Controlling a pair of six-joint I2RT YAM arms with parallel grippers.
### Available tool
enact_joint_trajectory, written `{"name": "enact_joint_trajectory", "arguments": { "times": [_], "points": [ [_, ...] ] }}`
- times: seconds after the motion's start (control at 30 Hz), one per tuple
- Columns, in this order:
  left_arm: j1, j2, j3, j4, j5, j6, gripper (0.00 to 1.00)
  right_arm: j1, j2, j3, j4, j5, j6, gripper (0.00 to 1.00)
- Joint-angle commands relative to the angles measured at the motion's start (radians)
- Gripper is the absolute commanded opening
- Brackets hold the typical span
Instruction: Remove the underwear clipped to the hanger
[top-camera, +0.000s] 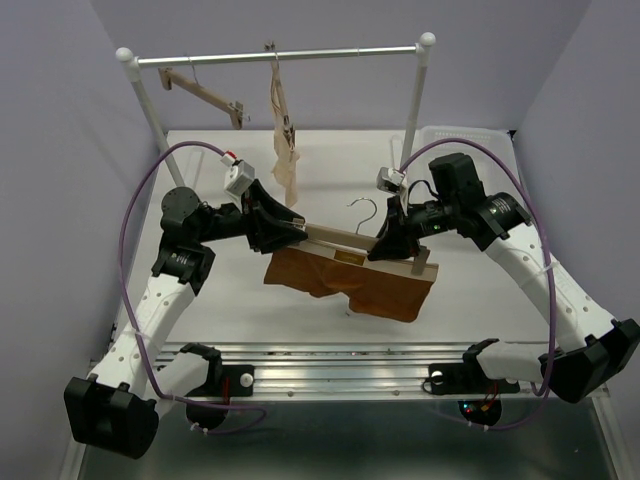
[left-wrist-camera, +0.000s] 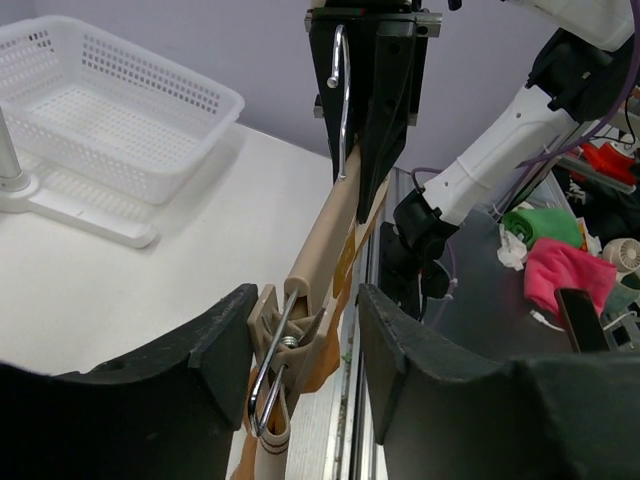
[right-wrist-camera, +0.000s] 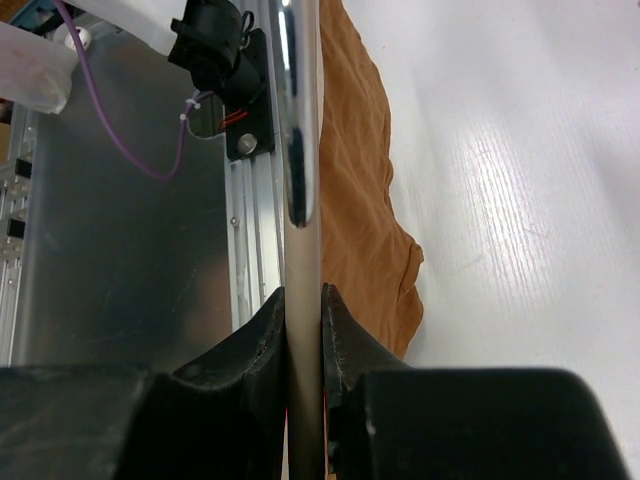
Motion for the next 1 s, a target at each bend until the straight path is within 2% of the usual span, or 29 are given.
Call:
{"name": "enact_joint_trajectory", "arguments": {
  "times": [0.0,0.07,0.17,0.2,0.23,0.27,0.33,0.83,0.87,0.9,0.93,0.97],
  "points": [
    [-0.004,-0.036,0.005,0.065,0.005,-0.011,0.53,0.004,-0.026,0.007,0.06,-0.014,0.013,0.01],
    [-0.005,-0.04,0.002,0.067,0.002,-0.011,0.52,0.004,-0.024,0.008,0.06,-0.013,0.016,0.01],
    [-0.005,-0.041,-0.003,0.067,0.002,-0.014,0.41,0.004,-0.021,0.008,0.056,-0.017,0.014,0.01],
    [-0.005,-0.043,-0.003,0.068,0.001,-0.014,0.33,0.004,-0.02,0.008,0.056,-0.018,0.014,0.01],
    [-0.005,-0.044,-0.004,0.068,-0.002,-0.014,0.29,0.004,-0.018,0.008,0.054,-0.018,0.014,0.01],
    [-0.007,-0.047,-0.006,0.068,-0.014,-0.015,0.17,0.004,-0.018,0.008,0.052,-0.017,0.014,0.01],
    [-0.007,-0.05,-0.009,0.068,-0.025,-0.02,0.01,0.004,-0.017,0.008,0.056,-0.018,0.016,0.01],
    [-0.009,-0.044,-0.024,0.071,-0.096,-0.057,0.0,0.004,-0.029,0.017,0.128,0.043,0.097,0.01],
    [-0.009,-0.044,-0.024,0.071,-0.102,-0.061,0.12,0.004,-0.029,0.02,0.126,0.046,0.102,0.01],
    [-0.007,-0.044,-0.026,0.071,-0.108,-0.074,0.56,0.004,-0.029,0.022,0.132,0.057,0.108,0.01],
    [-0.009,-0.044,-0.024,0.071,-0.113,-0.075,0.8,0.004,-0.029,0.022,0.135,0.062,0.115,0.01],
    [-0.009,-0.047,-0.024,0.073,-0.125,-0.078,0.99,0.004,-0.03,0.023,0.138,0.068,0.126,0.01]
  ]
}}
